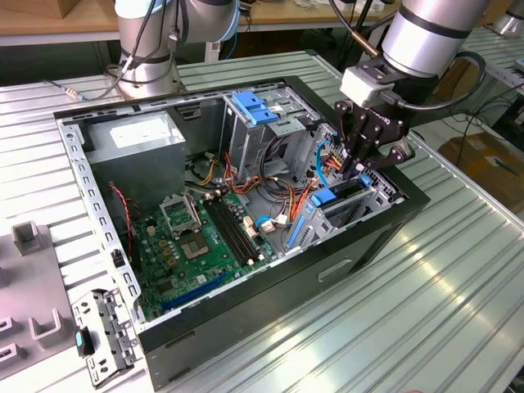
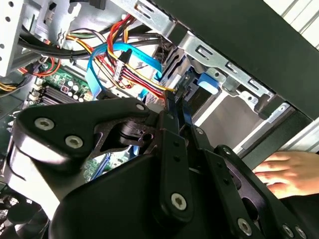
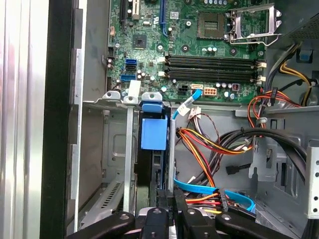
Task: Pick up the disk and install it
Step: 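Insert the first disk wire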
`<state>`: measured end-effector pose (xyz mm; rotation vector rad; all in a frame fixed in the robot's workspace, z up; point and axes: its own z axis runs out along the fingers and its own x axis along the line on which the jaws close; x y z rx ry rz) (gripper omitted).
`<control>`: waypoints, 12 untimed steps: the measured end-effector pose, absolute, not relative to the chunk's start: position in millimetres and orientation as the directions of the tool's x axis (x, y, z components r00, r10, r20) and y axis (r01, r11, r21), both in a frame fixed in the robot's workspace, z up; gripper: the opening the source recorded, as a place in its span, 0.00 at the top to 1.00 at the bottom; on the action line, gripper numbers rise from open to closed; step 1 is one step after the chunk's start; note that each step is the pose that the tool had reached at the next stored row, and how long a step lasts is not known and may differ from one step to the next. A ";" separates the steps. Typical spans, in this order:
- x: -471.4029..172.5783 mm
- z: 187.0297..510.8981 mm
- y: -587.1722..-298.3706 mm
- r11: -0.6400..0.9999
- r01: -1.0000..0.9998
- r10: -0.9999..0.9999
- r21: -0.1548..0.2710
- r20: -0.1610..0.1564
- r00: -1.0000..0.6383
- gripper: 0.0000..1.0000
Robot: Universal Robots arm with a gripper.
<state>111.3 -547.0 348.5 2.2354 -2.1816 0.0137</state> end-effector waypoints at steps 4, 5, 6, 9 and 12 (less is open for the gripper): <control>111.3 348.1 -553.6 -0.020 -1.000 -1.000 0.007 0.019 0.020 0.83; 111.3 347.8 -553.7 -0.020 -1.000 -1.000 0.007 0.019 0.020 0.83; 111.3 347.4 -553.7 -0.019 -1.000 -1.000 0.007 0.019 0.019 0.83; 111.3 345.7 -553.9 -0.015 -1.000 -1.000 0.007 0.019 0.015 0.83; 110.5 345.2 -554.0 -0.012 -1.000 -1.000 0.007 0.019 0.012 0.83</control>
